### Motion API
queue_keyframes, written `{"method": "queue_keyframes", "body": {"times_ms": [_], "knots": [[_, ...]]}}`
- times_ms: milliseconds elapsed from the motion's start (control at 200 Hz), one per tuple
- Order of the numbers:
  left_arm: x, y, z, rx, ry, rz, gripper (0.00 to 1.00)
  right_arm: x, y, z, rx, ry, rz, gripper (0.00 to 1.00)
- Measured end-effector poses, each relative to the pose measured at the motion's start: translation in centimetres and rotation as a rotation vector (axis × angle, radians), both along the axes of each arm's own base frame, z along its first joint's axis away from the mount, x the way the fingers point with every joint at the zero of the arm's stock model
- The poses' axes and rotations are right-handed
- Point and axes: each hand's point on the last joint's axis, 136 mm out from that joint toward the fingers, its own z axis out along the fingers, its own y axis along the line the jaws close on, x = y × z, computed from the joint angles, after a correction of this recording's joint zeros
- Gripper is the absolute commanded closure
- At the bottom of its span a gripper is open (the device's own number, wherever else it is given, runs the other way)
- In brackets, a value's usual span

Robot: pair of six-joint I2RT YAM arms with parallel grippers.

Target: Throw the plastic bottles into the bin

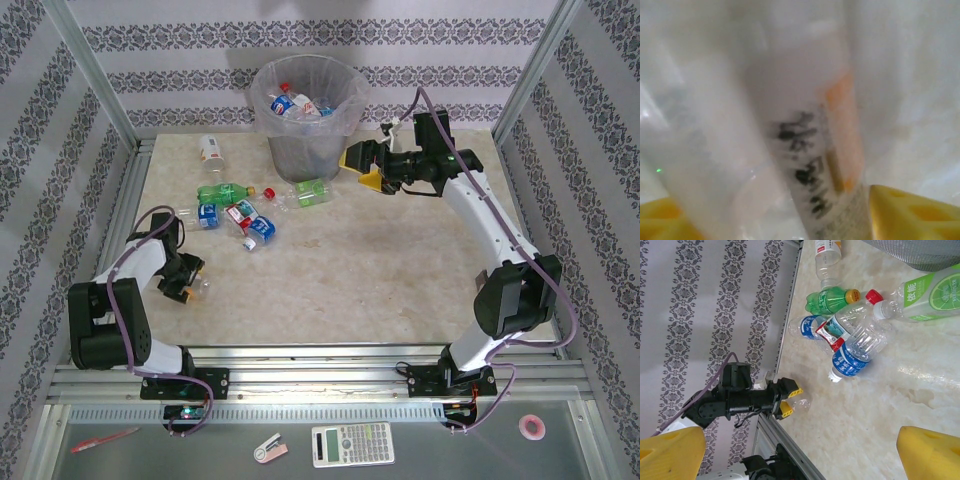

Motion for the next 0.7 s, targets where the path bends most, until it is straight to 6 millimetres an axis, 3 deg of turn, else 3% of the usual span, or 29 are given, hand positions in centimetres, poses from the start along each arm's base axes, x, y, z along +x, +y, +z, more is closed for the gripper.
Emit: {"method": "queue_keyframes", "body": {"times_ms": [90, 220, 425, 585, 699], "knots": [[0.6, -0.4, 0.3, -0.013, -0.023, -0.031, 0.62, 0.2, -0.5, 0.0, -0.001, -0.005, -0.010, 0.02], [2.9, -1.6, 2.4, -0.002, -0.087, -0.122, 0.62, 0.8, -1.7, 0.2, -0.001, -0.016, -0.037, 0.02], [10.2, -6.0, 10.5, 0.000, -0.357, -0.320, 0.62, 0.8, -2.5, 0.3, -0.004, -0.019, -0.050, 0.02], [15.7, -11.3, 18.2, -0.050, -0.598, -0.500, 0.62, 0.4, -2.5, 0.5, -0.005, -0.019, -0.051, 0.02], [18.0, -15.2, 21.4, -0.091, -0.713, -0.628, 0.62, 0.1, -2.6, 0.9, -0.003, -0.029, -0.052, 0.02]]}}
